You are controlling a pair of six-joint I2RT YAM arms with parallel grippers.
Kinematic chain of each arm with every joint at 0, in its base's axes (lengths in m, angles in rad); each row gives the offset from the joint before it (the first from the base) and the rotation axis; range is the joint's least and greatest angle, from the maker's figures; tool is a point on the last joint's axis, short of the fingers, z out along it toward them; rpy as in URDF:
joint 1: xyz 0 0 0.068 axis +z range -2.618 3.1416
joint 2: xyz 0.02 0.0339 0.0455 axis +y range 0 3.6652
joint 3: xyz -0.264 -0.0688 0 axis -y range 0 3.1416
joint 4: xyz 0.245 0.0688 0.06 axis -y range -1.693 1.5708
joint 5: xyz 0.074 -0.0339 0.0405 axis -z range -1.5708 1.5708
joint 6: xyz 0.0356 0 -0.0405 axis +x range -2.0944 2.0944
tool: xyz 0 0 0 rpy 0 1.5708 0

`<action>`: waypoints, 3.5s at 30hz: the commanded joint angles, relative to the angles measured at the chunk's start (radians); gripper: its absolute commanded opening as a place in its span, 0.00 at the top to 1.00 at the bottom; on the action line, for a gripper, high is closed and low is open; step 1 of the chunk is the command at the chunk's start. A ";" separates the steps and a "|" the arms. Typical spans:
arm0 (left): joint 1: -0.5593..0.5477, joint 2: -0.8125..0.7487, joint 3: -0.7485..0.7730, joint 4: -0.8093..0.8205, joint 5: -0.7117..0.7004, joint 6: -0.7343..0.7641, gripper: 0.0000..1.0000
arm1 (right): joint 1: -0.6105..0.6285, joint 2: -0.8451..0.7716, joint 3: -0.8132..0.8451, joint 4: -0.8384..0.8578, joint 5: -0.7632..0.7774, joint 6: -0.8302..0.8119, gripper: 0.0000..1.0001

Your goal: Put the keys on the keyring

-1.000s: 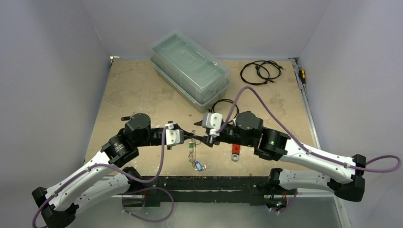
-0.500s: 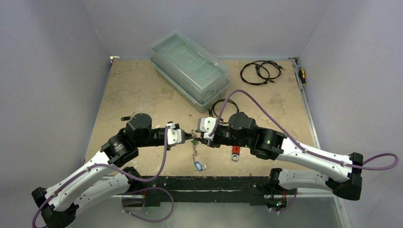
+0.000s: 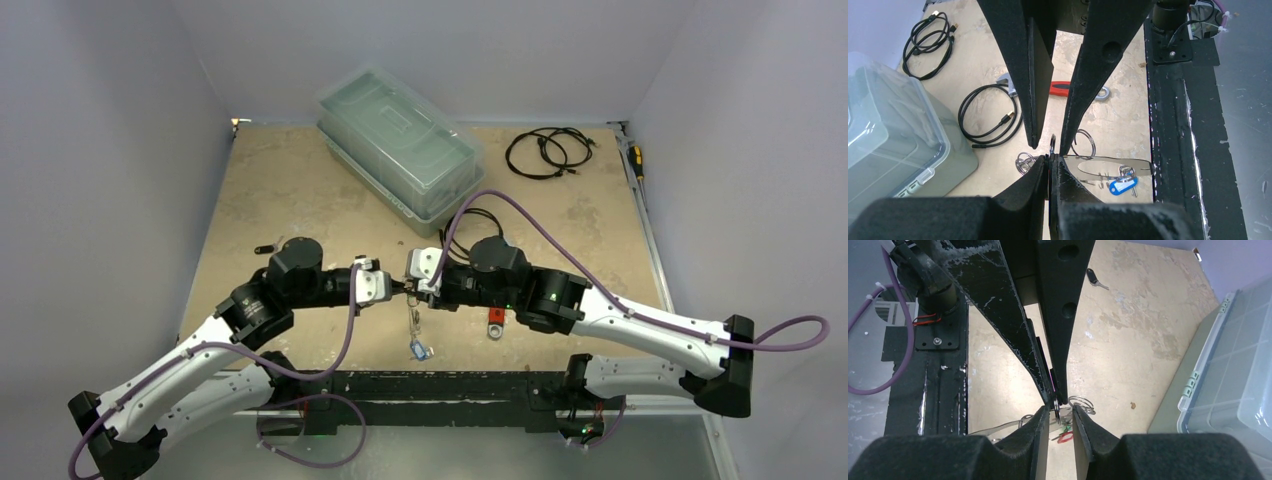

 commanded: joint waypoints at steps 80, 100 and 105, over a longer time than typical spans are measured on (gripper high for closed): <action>-0.011 -0.002 -0.230 0.268 -0.316 -0.745 0.60 | 0.111 -0.727 -0.566 0.860 0.071 -0.083 1.00; -0.301 0.216 -0.347 0.381 -0.530 -0.791 0.63 | 0.111 -0.734 -0.566 0.849 0.152 -0.078 1.00; -0.308 0.299 -0.333 0.419 -0.489 -0.808 0.66 | 0.111 -0.730 -0.567 0.841 0.177 -0.081 1.00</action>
